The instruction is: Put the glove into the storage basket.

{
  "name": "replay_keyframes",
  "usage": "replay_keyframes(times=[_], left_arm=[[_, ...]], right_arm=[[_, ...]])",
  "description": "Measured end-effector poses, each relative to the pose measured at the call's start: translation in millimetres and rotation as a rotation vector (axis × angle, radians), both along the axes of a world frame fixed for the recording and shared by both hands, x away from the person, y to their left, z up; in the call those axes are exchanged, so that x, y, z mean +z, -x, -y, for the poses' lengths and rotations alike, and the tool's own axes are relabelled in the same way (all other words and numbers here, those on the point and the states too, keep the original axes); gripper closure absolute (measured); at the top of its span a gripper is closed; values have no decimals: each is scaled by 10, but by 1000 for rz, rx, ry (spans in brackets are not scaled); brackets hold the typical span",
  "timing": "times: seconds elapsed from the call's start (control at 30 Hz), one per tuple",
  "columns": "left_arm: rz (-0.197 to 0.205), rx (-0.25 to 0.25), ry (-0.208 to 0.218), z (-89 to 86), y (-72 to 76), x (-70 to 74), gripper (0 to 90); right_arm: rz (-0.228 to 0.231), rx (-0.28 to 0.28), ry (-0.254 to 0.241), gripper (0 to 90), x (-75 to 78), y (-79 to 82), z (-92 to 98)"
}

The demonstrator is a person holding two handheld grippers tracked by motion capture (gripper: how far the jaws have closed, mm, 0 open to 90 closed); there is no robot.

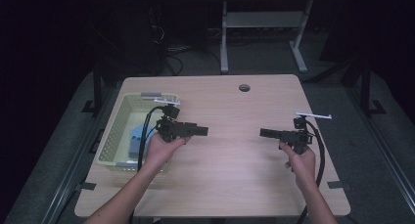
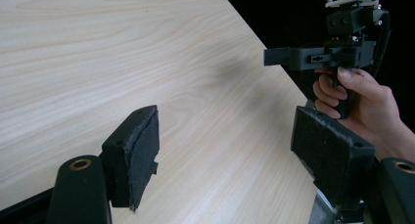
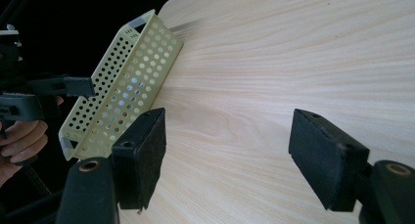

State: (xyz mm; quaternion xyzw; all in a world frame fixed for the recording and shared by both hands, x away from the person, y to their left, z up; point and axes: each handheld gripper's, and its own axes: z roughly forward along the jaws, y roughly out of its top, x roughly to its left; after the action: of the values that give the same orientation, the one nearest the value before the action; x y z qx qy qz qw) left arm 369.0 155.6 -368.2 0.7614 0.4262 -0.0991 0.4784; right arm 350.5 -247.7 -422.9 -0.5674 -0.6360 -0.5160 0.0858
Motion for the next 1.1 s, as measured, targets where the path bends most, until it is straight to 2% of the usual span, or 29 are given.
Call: replay_keyframes(times=[0.27,0.6,0.7,0.87,1.1], left_arm=[[-9,-19,14,81,50,-76,261],[14,-56,-3,231,148,-129,261],[4,-65,13,284,184,-157,261],[10,-87,-2,375,238,-210,261],[7,-98,1,419,308,-320,261]], right_arm=[[-14,-16,-2,295,-76,72,116],[-26,-33,-10,293,-153,209,301],[-33,-39,-15,291,-196,256,361],[-37,-43,-15,288,-233,321,410],[-45,-39,-7,286,-297,401,443]])
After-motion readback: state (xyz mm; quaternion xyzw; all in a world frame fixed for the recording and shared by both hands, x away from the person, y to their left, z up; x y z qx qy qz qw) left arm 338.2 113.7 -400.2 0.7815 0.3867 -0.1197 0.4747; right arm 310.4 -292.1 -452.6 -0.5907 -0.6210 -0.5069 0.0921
